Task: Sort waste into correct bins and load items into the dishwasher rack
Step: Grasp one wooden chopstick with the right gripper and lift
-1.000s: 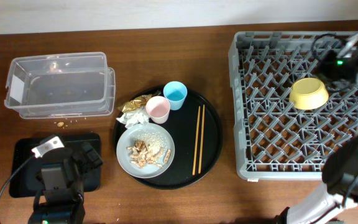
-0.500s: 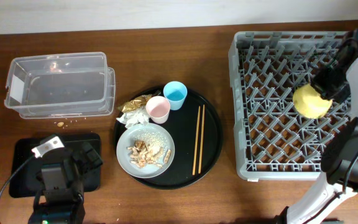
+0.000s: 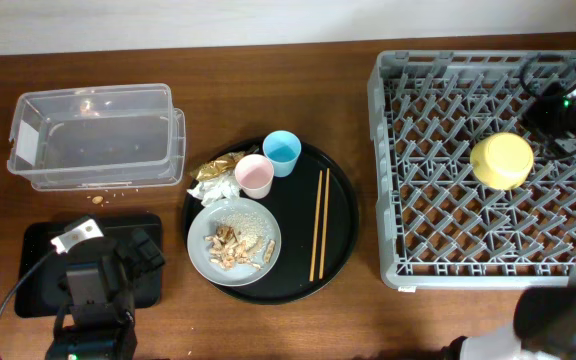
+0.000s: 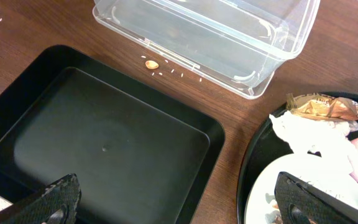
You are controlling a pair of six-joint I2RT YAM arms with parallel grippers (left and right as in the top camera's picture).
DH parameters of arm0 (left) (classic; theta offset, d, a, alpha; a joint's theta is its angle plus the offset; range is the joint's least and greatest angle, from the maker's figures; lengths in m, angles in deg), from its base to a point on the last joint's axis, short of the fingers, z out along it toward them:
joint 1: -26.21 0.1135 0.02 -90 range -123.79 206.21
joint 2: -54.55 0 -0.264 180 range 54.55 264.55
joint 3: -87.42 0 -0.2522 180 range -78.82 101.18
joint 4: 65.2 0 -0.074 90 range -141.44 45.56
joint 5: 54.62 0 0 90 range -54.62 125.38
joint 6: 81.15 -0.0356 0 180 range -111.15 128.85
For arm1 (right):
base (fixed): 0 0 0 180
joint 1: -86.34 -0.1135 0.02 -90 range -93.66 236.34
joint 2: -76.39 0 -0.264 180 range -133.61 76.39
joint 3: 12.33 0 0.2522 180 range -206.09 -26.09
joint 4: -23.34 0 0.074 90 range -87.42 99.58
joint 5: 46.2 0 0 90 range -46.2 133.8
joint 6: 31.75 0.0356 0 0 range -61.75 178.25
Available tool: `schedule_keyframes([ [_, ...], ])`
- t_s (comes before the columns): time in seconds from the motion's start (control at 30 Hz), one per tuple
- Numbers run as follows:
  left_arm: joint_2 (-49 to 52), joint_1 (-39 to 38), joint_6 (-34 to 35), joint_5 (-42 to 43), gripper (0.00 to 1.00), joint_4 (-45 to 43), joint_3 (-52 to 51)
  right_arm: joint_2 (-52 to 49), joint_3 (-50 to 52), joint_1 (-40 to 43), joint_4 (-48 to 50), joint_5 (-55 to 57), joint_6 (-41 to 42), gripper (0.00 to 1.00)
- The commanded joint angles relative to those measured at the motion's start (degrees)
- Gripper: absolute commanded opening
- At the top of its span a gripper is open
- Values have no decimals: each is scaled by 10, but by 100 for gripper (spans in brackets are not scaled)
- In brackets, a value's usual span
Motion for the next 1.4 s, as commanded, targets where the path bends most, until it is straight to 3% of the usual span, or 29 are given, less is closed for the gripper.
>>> schedule_keyframes([
  [0.0, -3, -2, 3, -6, 99, -1, 8, 62, -9, -77, -29, -94, -52, 57],
  [0.17, -3, -2, 3, -6, 99, -1, 8, 64, 6, -218, -58, -32, -49, 51],
  [0.2, -3, -2, 3, -6, 99, -1, 8, 61, 24, -255, -58, 3, -28, 46],
  [0.3, -3, -2, 3, -6, 99, -1, 8, 52, 76, -322, -46, 87, 31, 46],
  [0.6, -3, -2, 3, -6, 99, -1, 8, -4, 306, -471, 190, 94, 157, 47],
  [0.97, -3, -2, 3, -6, 99, -1, 8, -161, 336, -513, 278, 106, 211, 41],
  [1.37, -3, -2, 3, -6, 99, -1, 8, -170, 337, -479, 287, 95, 211, 37],
])
